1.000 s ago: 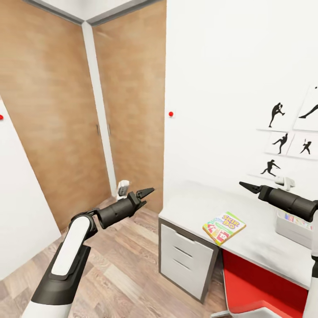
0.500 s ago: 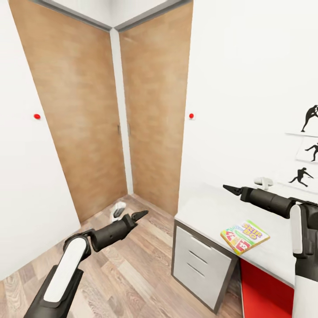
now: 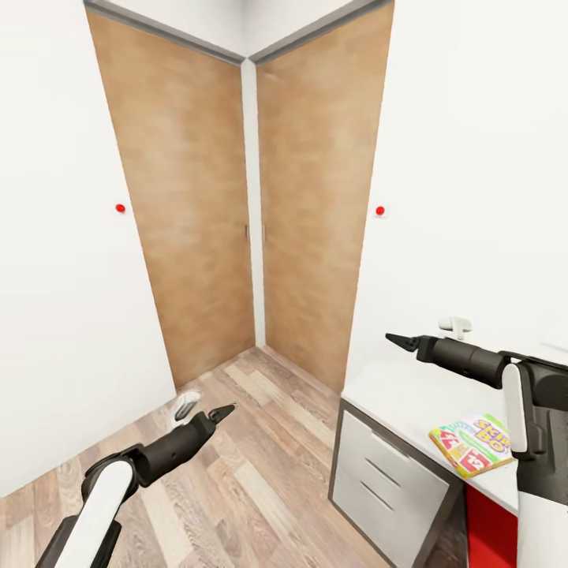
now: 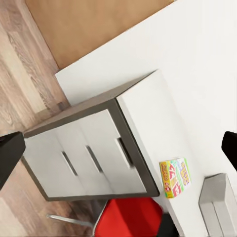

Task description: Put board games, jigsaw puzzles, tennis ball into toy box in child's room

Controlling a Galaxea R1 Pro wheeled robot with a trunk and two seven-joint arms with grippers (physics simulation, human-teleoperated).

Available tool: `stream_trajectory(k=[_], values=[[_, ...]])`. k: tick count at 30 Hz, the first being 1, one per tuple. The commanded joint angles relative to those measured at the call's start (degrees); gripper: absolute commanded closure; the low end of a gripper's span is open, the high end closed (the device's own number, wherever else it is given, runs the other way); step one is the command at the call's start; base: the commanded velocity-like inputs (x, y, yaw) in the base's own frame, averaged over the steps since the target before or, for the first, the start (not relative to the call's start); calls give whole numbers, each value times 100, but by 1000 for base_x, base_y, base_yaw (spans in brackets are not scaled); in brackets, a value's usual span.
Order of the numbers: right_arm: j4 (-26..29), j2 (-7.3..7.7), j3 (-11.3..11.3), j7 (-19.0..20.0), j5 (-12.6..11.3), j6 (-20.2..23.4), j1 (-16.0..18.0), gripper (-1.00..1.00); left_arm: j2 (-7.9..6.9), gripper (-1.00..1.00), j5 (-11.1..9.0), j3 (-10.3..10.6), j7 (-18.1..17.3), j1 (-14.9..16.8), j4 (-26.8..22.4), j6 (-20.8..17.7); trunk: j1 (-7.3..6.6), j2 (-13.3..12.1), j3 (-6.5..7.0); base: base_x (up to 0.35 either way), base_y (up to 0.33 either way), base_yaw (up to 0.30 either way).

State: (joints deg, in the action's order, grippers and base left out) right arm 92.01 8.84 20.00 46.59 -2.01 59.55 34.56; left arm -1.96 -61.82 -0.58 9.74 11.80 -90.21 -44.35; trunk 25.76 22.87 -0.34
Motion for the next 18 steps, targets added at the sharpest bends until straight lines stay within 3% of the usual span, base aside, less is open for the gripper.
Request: stream_trajectory(k=[1,8,12,16,18], values=[[-7,-2,-1,5,-20,45,0,-100,1,-100,-46,-17,57,-41,-2,21,3,5,0,0,0,275],[-33,-2,-20,2,-14,45,-57,-100,36,-100,37,-26,74,-178,10,177,3,5,17,0,0,277],[-42,5,-46,16,-12,45,-122,-100,67,-100,213,12,78,-269,47,282,3,5,22,0,0,282],[-47,-6,-212,20,-11,45,-306,-100,108,-100,394,76,79,-328,76,395,3,5,24,0,0,284],[-50,1,-441,9,-4,45,-436,-100,129,-100,473,129,80,-357,118,455,3,5,25,0,0,285]])
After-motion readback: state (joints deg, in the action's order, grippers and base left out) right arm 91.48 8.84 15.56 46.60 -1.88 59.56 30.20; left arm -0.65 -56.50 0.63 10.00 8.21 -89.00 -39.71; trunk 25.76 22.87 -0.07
